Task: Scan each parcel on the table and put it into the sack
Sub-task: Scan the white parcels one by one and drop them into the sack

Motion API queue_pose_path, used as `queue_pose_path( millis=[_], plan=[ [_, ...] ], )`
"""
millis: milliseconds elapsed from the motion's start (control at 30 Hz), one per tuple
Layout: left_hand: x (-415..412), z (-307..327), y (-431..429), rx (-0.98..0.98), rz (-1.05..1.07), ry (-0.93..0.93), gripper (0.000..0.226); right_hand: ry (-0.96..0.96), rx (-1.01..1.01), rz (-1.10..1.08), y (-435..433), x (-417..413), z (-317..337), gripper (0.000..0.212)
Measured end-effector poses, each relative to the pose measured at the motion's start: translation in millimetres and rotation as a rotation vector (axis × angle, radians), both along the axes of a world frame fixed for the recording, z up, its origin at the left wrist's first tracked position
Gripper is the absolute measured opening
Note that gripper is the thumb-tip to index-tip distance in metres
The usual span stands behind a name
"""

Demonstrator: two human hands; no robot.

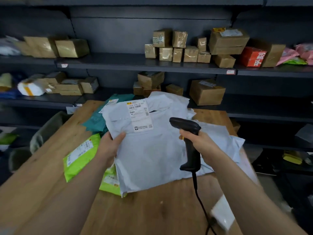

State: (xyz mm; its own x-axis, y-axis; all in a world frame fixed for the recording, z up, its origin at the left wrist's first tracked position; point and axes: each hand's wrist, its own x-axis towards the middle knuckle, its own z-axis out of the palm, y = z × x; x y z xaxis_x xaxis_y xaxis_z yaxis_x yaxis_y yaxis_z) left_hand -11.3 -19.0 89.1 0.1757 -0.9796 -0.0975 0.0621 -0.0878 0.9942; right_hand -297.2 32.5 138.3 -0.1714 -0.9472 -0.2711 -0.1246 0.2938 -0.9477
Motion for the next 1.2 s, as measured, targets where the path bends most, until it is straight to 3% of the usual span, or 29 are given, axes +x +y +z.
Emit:
queue_pose_path(
  millis=[100,200,433,733,967,1200],
  plan=[
    [59,15,9,-0.011,0.03,0.068,0.013,-0.015,0.021,0.142,-5,53,-4,0.029],
    [129,22,21,-0.009,0.083,0.07,0.023,-0.035,0.037,0.246,-8,125,-3,0.03],
    [326,20,65,0.16,0.368,0.01,0.034,-0.093,-0.022,0.345,-8,334,-3,0.029],
    [529,17,114,0.268,0.243,-0.215,0.048,-0.136,0.063,0.373,-24,552,-14,0.021],
    [631,-14,70,0.343,0.466,-0.241,0.039,-0.122,0.145,0.444,-81,673,-49,0.027],
    [716,-38,-17,0.405,0.407,-0.373,0.025,-0.135,0.229,0.403,-170,763,-91,0.035]
  ],
)
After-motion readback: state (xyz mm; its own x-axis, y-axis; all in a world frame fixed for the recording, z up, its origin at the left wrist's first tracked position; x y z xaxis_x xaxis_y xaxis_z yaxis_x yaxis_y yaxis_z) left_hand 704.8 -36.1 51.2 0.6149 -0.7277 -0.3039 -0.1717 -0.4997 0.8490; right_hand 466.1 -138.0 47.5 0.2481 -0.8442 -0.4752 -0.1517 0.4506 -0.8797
